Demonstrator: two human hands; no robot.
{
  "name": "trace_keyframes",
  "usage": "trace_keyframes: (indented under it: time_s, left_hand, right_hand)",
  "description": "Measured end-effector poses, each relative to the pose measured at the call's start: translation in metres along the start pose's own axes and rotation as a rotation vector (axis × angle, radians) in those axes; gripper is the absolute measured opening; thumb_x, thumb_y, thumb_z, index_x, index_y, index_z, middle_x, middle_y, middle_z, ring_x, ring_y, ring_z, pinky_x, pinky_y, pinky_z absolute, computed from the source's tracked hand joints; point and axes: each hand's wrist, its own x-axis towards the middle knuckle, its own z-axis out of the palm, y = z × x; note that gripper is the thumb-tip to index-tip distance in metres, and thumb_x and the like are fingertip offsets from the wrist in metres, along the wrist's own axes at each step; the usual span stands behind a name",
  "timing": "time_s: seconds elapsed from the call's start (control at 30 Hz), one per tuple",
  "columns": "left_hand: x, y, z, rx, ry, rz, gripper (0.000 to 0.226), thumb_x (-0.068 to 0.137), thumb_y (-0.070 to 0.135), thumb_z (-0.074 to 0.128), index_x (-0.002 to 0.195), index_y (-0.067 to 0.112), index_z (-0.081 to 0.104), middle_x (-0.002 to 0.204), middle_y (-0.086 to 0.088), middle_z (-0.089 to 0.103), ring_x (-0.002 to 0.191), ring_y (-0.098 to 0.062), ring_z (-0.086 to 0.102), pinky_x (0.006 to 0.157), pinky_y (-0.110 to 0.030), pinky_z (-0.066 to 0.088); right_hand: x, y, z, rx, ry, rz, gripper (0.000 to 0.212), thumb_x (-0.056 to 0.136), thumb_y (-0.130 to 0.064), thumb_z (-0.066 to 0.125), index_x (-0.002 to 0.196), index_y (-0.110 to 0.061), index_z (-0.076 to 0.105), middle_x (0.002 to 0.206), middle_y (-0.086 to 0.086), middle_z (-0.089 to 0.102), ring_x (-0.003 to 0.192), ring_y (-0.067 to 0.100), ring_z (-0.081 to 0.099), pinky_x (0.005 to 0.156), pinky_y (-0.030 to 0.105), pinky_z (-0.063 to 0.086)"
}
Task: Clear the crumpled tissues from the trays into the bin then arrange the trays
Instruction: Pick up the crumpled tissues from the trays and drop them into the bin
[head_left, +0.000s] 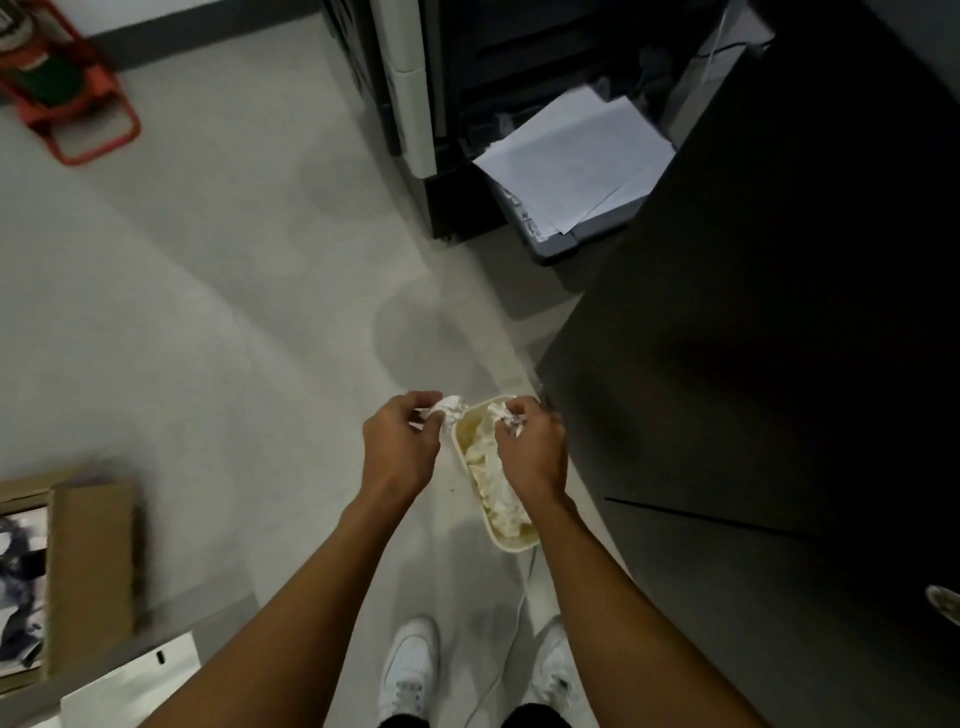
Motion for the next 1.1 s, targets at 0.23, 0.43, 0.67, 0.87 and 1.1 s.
trace_keyframes:
  time_s: [0.23,0.43,0.67,0.87,1.1]
  left_hand:
    - [0.021,-0.029,0.017,0.053,-0.025,0.043,0.020,0.093,0.023,0.072,0.112,0.019,0.076,0.104,0.008,0.073,0.087,-0.002,0.065,0.075,-0.014,0.048]
    - [0.025,-0.029,0.049,0.128,-0.143,0.011,0.030,0.092,0.027,0.074,0.118,0.013,0.073,0.109,0.001,0.073,0.094,-0.017,0.069,0.079,-0.017,0.046]
    - [0.002,-0.031,0.050,0.462,-0.418,-0.070,0.053,0.098,0.028,0.065,0.143,0.003,0.051,0.140,-0.018,0.060,0.128,-0.034,0.057,0.106,-0.036,0.041]
    - [-0.026,0.016,0.003,0.352,-0.409,-0.046,0.038,0.098,0.031,0.063,0.131,0.012,0.063,0.123,-0.007,0.071,0.112,-0.021,0.067,0.093,-0.024,0.043]
    - [-0.067,0.111,-0.071,0.284,-0.412,0.061,0.029,0.098,0.023,0.062,0.123,0.014,0.069,0.118,-0.003,0.073,0.099,-0.015,0.067,0.086,-0.022,0.045]
  right_hand:
    - [0.014,0.021,0.015,-0.070,-0.085,0.123,0.052,0.098,-0.018,0.063,0.147,-0.025,0.050,0.141,0.009,0.058,0.125,0.032,0.058,0.101,0.040,0.053]
    - [0.008,0.047,-0.023,-0.056,-0.054,0.064,0.041,0.097,-0.011,0.062,0.136,-0.022,0.058,0.130,0.002,0.064,0.103,0.008,0.046,0.060,0.000,0.030]
    - [-0.011,0.058,-0.057,0.007,-0.084,0.137,0.037,0.095,-0.008,0.063,0.130,-0.020,0.061,0.124,0.002,0.066,0.098,0.007,0.053,0.067,0.004,0.037]
    - [-0.050,0.011,-0.092,0.038,-0.091,0.112,0.035,0.093,-0.011,0.063,0.127,-0.022,0.062,0.111,-0.003,0.066,0.110,0.015,0.058,0.085,0.019,0.039]
    - [-0.114,-0.070,-0.158,0.102,-0.050,0.093,0.034,0.093,-0.011,0.061,0.126,-0.021,0.065,0.118,0.001,0.067,0.097,0.013,0.059,0.083,0.021,0.044]
